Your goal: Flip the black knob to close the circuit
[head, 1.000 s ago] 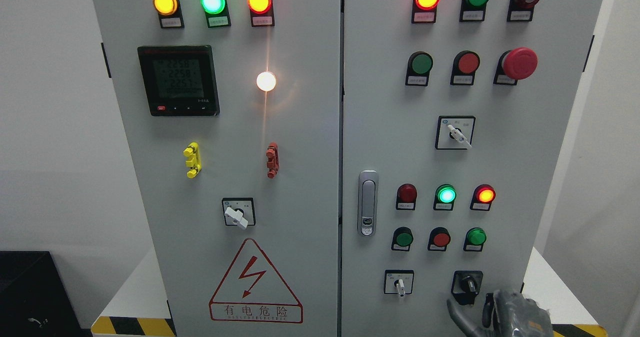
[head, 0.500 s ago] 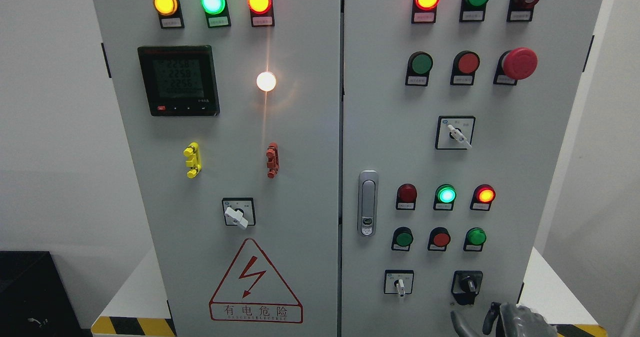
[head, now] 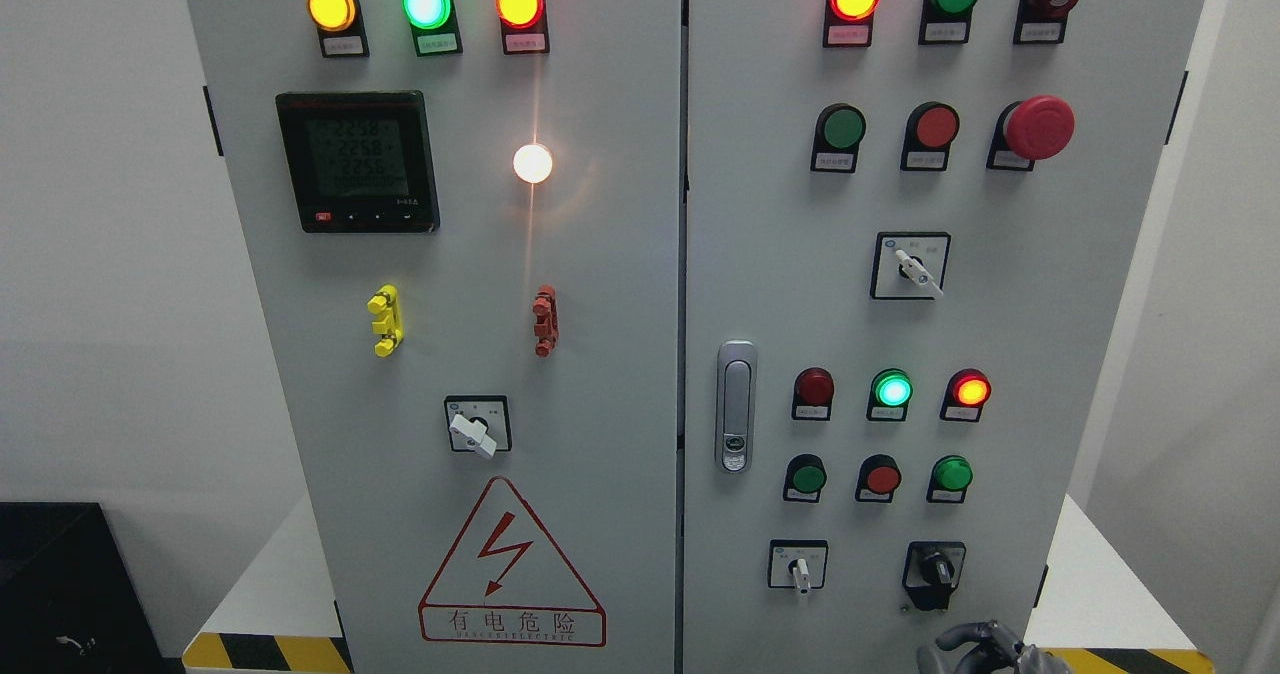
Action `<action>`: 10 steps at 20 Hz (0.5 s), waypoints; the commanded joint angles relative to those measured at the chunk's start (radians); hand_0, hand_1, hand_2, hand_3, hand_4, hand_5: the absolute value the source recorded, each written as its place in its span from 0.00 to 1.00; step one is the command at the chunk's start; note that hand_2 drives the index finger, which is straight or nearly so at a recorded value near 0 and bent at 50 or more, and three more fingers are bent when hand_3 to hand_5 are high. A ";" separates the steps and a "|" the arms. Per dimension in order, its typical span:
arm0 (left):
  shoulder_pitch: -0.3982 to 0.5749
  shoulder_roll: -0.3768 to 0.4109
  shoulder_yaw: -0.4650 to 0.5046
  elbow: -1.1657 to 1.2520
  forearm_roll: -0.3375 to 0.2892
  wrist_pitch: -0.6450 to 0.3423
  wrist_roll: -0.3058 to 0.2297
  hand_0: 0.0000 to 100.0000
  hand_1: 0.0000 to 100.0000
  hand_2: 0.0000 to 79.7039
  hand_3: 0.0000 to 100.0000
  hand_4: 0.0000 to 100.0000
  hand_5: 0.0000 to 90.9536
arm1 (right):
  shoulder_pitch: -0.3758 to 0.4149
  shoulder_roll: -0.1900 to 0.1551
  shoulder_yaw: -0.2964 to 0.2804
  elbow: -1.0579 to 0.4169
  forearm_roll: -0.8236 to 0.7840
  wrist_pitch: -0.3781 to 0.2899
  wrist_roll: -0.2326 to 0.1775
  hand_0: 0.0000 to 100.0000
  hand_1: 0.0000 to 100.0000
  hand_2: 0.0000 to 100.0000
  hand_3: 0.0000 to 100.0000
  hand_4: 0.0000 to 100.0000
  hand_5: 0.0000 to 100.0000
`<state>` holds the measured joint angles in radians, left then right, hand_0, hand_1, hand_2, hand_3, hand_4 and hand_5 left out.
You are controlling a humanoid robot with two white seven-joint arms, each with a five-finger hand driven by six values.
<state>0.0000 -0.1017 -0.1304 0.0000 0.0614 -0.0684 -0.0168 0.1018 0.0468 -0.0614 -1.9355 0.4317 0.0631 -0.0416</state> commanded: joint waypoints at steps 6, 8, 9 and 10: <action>0.021 -0.001 0.000 -0.023 0.000 -0.001 0.000 0.12 0.56 0.00 0.00 0.00 0.00 | 0.182 0.064 -0.018 -0.056 -0.441 -0.149 0.003 0.00 0.00 0.15 0.30 0.25 0.16; 0.021 0.001 0.000 -0.023 0.000 -0.001 0.000 0.12 0.56 0.00 0.00 0.00 0.00 | 0.202 0.062 -0.017 -0.056 -0.461 -0.177 0.015 0.00 0.01 0.13 0.26 0.21 0.10; 0.021 0.001 0.000 -0.023 0.000 -0.001 0.000 0.12 0.56 0.00 0.00 0.00 0.00 | 0.211 0.062 -0.015 -0.054 -0.473 -0.186 0.031 0.00 0.00 0.10 0.24 0.19 0.07; 0.021 -0.001 0.000 -0.023 0.000 -0.001 0.000 0.12 0.56 0.00 0.00 0.00 0.00 | 0.213 0.062 -0.015 -0.053 -0.493 -0.192 0.051 0.00 0.00 0.10 0.22 0.17 0.06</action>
<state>0.0000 -0.1021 -0.1304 0.0000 0.0614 -0.0683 -0.0168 0.2542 0.0849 -0.0714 -1.9676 0.0706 -0.1020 -0.0272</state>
